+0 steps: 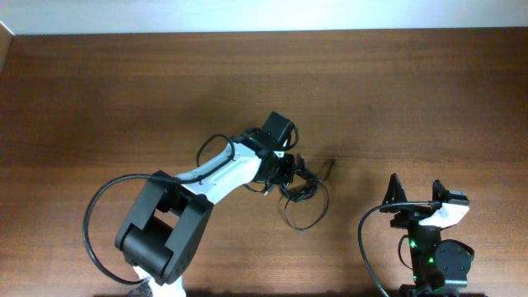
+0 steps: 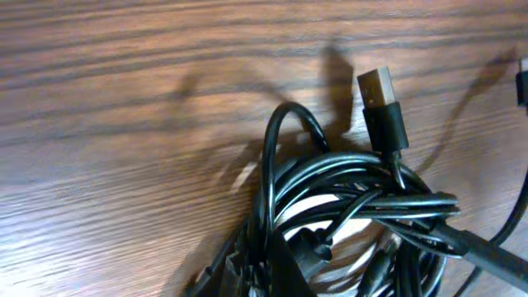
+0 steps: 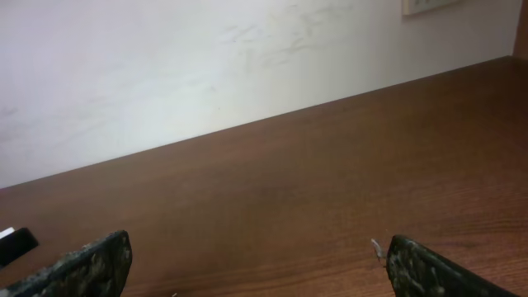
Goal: Untangle cables
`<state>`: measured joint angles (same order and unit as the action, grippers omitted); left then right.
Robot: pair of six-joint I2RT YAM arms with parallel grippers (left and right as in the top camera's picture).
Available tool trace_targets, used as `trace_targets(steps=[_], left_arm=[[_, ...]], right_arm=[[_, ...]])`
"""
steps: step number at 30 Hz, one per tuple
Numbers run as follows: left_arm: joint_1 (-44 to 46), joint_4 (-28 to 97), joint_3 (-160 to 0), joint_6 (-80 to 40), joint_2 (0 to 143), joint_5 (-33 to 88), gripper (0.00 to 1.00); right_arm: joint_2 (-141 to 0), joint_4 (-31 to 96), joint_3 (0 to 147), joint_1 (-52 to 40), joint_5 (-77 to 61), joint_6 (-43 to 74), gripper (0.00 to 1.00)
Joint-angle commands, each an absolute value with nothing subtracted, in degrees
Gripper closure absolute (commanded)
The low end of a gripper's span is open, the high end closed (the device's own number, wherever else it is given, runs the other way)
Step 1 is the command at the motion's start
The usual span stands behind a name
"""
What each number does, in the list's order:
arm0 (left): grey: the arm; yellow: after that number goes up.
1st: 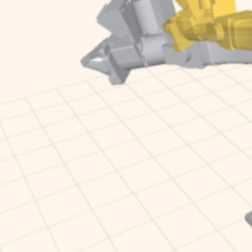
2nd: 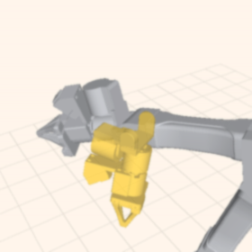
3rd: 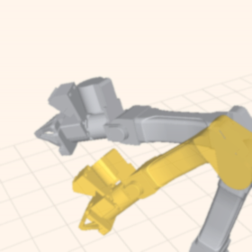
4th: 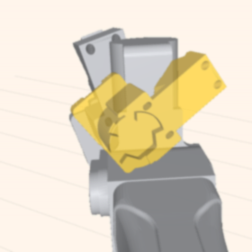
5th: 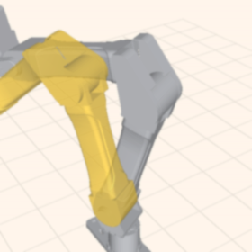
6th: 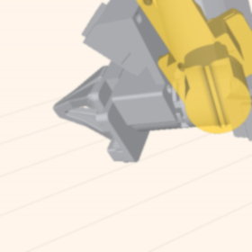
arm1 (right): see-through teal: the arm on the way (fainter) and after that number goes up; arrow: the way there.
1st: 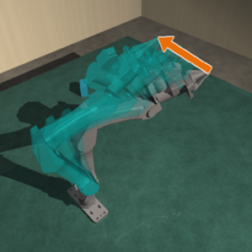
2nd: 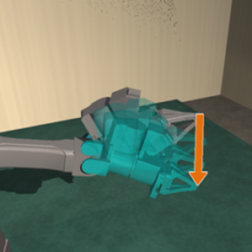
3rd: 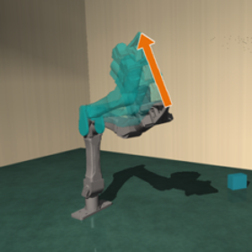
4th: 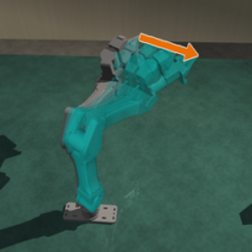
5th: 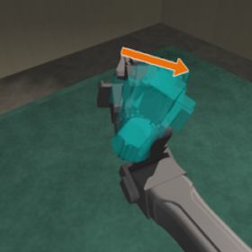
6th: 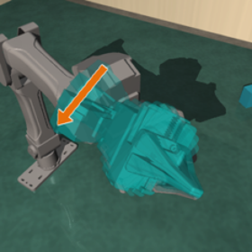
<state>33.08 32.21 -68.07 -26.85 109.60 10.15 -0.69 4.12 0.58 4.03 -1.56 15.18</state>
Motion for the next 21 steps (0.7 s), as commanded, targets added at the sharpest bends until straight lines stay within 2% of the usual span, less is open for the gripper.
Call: trace_targets(steps=[1, 4, 10, 12, 15, 16, 20, 21], left_arm=[[27.20, 35.24, -70.67, -26.72, 102.83, 9.21, 1.00], [23.79, 35.29, -70.67, -24.21, 95.07, 9.28, 1.00], [22.70, 39.27, -70.67, -9.76, 85.54, 9.23, 1.00], [22.70, 39.94, -70.67, -2.98, 84.60, 9.23, 1.00], [22.70, 39.92, -70.67, 3.75, 84.62, 9.23, 1.00], [22.70, 39.92, -70.67, 4.93, 84.62, 9.26, 1.00], [22.70, 39.92, -70.67, 6.37, 84.62, 9.93, 1.00], [22.70, 39.94, -70.67, 6.37, 84.62, 11.25, 1.00]], right_arm=[[-0.36, 4.21, 0.32, 3.79, 0.27, 14.96, 0.02], [-0.36, 3.70, 0.32, 3.79, 9.37, 14.98, 0.02], [-0.36, 3.46, 0.32, 3.77, 7.64, 17.74, 0.02], [-0.36, 3.46, 0.32, 3.77, -1.91, 29.41, 0.02], [-0.36, 2.22, 0.32, 3.77, -25.82, 61.54, 0.02], [-0.36, 2.68, 0.32, 3.77, -29.23, 66.76, 0.02], [-0.36, -0.89, 0.32, 3.79, -29.04, 70.13, 0.02], [-0.36, -4.47, 0.43, 3.79, -29.08, 62.28, 0.02]])
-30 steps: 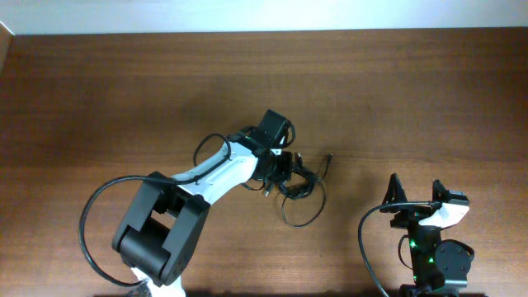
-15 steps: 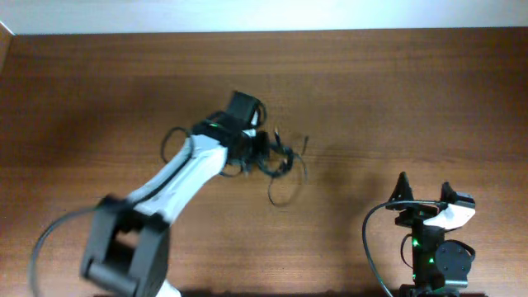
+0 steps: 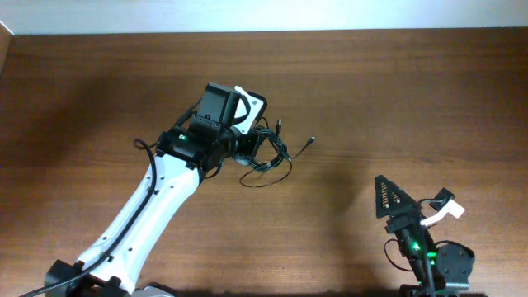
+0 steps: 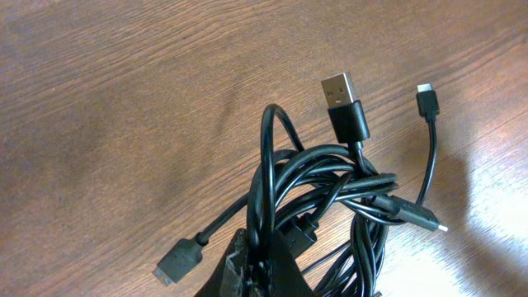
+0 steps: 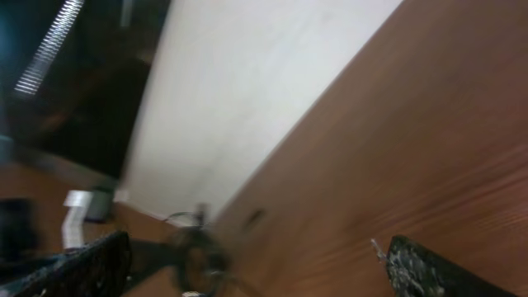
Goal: Untangle cables
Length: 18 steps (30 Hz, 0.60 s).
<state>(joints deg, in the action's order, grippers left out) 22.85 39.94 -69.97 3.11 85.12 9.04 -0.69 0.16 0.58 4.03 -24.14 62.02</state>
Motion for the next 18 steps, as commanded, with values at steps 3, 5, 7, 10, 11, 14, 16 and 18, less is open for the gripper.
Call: trace_targets(steps=[3, 5, 7, 10, 11, 14, 16, 18], left_arm=[[22.70, 39.99, -70.67, 9.69, 84.62, 17.45, 1.00], [22.70, 39.97, -70.67, 10.24, 84.62, 19.44, 1.00], [22.70, 40.03, -70.67, 10.44, 84.62, 20.27, 1.00], [22.70, 40.14, -70.67, 13.17, 84.62, 25.41, 1.00], [22.70, 40.14, -70.67, 13.91, 84.62, 28.14, 1.00], [22.70, 39.81, -70.67, 14.35, 84.62, 35.79, 1.00], [22.70, 39.72, -70.67, 14.35, 84.62, 41.50, 1.00], [22.70, 39.81, -70.67, 13.80, 84.62, 42.68, 1.00]], right_arm=[[-2.20, 0.10, 5.23, 3.79, -28.08, 53.49, 0.01], [-4.80, 5.41, 9.34, 3.77, -28.10, 49.74, 0.01], [-12.53, 16.29, 18.48, 3.77, -29.67, 43.42, 0.01], [-27.90, 26.94, 31.48, 3.64, -40.10, 37.52, 0.04], [-31.88, 27.29, 34.04, 3.36, -44.60, 36.01, 0.04], [-44.71, 25.76, 39.79, -0.51, -51.68, 31.75, 0.03], [-50.76, 23.07, 40.45, -4.56, -51.68, 29.15, 0.04], [-57.28, 18.92, 40.45, -9.80, -48.93, 28.67, 0.04]])
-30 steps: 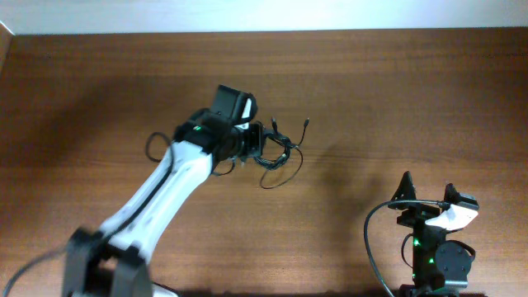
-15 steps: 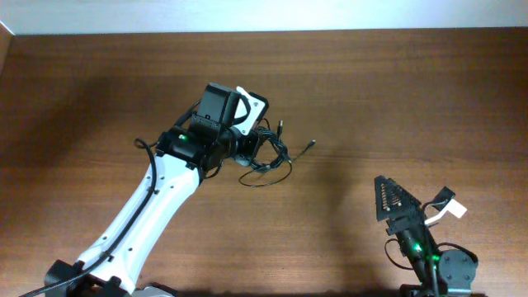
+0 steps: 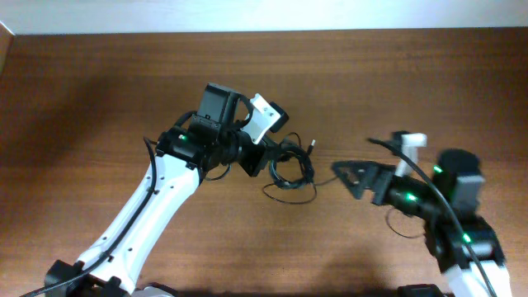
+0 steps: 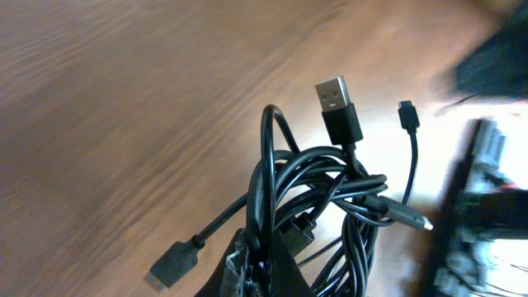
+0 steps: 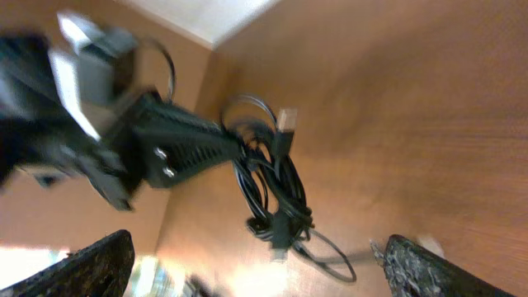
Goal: Untangle cables
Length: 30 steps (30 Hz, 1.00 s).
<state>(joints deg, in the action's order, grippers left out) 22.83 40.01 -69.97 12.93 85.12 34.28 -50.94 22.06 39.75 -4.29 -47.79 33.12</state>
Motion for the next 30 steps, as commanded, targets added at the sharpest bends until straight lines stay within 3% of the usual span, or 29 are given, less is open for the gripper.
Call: trace_targets(steps=[1, 4, 5, 7, 8, 11, 15, 18, 21, 30], left_arm=[[22.70, 39.79, -70.67, 13.08, 84.62, 42.74, 1.00], [22.70, 39.86, -70.67, 12.43, 84.62, 45.32, 1.00], [22.70, 39.86, -70.67, 12.01, 84.62, 45.69, 1.00], [22.70, 39.57, -70.67, 11.20, 84.62, 47.70, 1.00], [22.70, 39.53, -70.67, 11.22, 84.62, 49.78, 1.00], [22.70, 39.75, -70.65, 11.22, 84.62, 44.38, 1.00], [22.70, 39.75, -70.54, 11.22, 84.64, 34.39, 1.00], [22.72, 39.22, -70.54, 11.18, 84.64, 34.11, 1.00], [22.72, 38.48, -70.54, 11.22, 84.64, 43.40, 1.00], [19.97, 37.28, -70.32, 7.60, 84.75, 34.04, 1.00]], right_arm=[[-59.46, 17.82, 40.45, -11.55, -45.95, 28.67, 0.05], [-64.69, 14.81, 40.45, -16.49, -37.63, 28.67, 0.15], [-65.45, 13.32, 40.45, -17.76, -37.63, 28.64, 0.24], [-65.98, 11.68, 40.45, -19.66, -37.67, 25.98, 0.52], [-65.93, 11.38, 40.45, -20.29, -38.79, 25.89, 0.75], [-65.41, 7.70, 40.45, -20.12, -48.93, 25.87, 0.95], [-63.86, -1.74, 40.45, -18.65, -62.35, 25.91, 0.96], [-63.83, -12.78, 40.45, -17.50, -72.99, 27.81, 0.96], [-64.12, -24.67, 40.45, -17.61, -73.73, 35.31, 0.96], [-64.12, -29.39, 40.45, -17.54, -70.02, 37.80, 0.96]])
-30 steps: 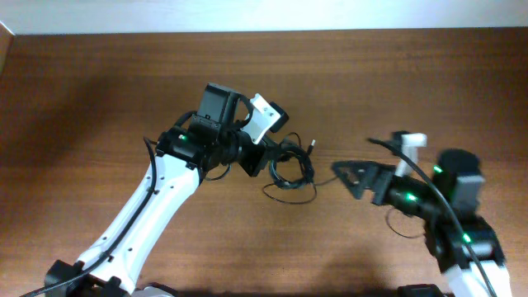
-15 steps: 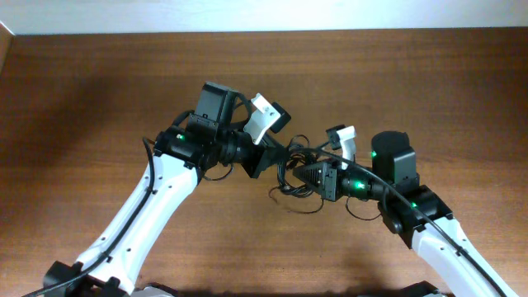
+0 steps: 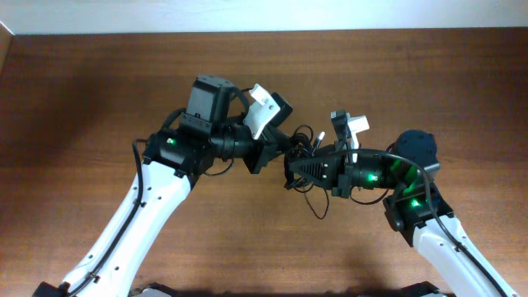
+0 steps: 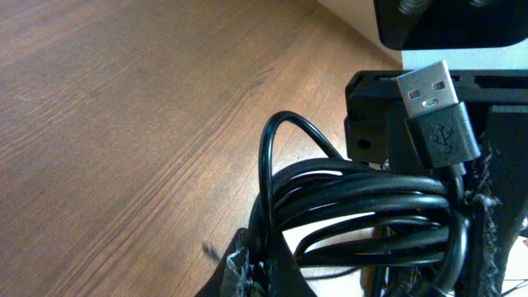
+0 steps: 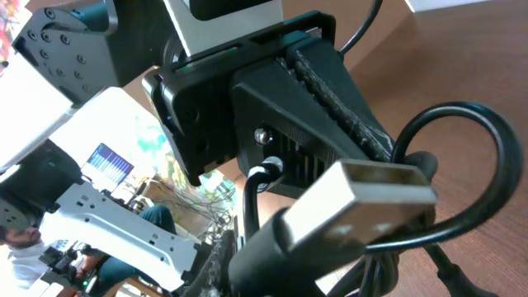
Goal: Untangle cables
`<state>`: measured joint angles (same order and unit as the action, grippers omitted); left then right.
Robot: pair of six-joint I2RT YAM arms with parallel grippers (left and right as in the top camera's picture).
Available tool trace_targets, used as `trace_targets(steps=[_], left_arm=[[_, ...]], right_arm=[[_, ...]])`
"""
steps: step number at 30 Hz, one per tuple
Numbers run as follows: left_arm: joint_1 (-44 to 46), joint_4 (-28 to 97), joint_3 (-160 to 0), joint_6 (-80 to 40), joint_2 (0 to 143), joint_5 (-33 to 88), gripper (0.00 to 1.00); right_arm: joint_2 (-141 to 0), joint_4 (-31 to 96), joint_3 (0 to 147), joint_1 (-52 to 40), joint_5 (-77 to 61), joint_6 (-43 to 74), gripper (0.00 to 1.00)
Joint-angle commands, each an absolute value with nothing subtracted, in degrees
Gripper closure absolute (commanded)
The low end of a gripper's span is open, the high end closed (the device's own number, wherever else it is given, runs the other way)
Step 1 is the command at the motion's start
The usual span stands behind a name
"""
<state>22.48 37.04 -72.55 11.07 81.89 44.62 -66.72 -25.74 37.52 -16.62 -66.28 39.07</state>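
A knot of black cables (image 3: 306, 186) hangs above the brown table (image 3: 99, 66) between both arms. My left gripper (image 3: 279, 153) is shut on the bundle (image 4: 363, 198), pinching it at the bottom of the left wrist view (image 4: 262, 276). A USB-A plug (image 4: 433, 99) sticks up from the bundle. My right gripper (image 3: 295, 170) has come in from the right, and its rough finger (image 5: 221, 257) lies against the plug's black body (image 5: 371, 194). The other finger is hidden behind the plug. A loose loop (image 3: 319, 206) dangles below.
The left gripper's housing (image 5: 272, 107) fills the right wrist view, very close to the right gripper. The white wall edge (image 3: 264, 16) runs along the table's far side. Each arm's own black cable trails beside it.
My right gripper was open to the right of the bundle; now it sits at the bundle with its fingers drawn in on the USB plug. The left gripper holds the bundle slightly farther right.
My left gripper was down on the bundle on the table while the right arm was parked, open, at the front right. Then the bundle was held off the table, farther left. Later the right arm reached toward it, open, and now it grips the plug.
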Motion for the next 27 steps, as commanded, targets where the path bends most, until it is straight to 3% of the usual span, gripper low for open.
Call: trace_targets(steps=[1, 3, 7, 9, 13, 15, 19, 21, 27], left_arm=[[18.52, 36.93, -70.32, 3.68, 84.75, 34.04, 1.00], [15.92, 36.80, -70.32, -6.31, 84.75, 34.09, 1.00], [8.49, 37.12, -70.32, -22.26, 84.73, 37.65, 1.00], [4.71, 36.75, -70.32, -22.70, 84.73, 44.82, 1.00], [2.48, 37.10, -70.32, -22.22, 84.73, 46.70, 1.00], [2.61, 37.15, -70.32, -16.86, 84.73, 46.74, 1.00], [7.33, 37.36, -70.32, -0.47, 84.75, 45.47, 1.00], [10.20, 36.91, -70.32, 0.51, 84.73, 41.91, 1.00], [17.19, 34.96, -70.32, 0.51, 84.73, 38.11, 1.00]], right_arm=[[-64.12, -29.39, 40.45, -17.54, -67.79, 39.13, 0.86], [-64.12, -29.36, 40.45, -17.54, -63.11, 41.04, 0.79], [-64.12, -28.16, 40.45, -17.54, -54.87, 41.01, 0.76], [-64.12, -24.16, 40.45, -17.56, -50.26, 41.04, 0.93], [-64.12, -10.83, 40.45, -17.56, -42.13, 41.01, 0.95], [-64.12, -8.93, 40.45, -17.67, -43.83, 41.01, 0.77], [-64.12, -9.85, 40.45, -18.24, -45.04, 49.23, 0.60], [-64.12, -11.62, 40.45, -19.97, -44.95, 55.18, 0.50], [-65.01, -13.80, 40.42, -24.80, -34.41, 62.52, 0.46]])
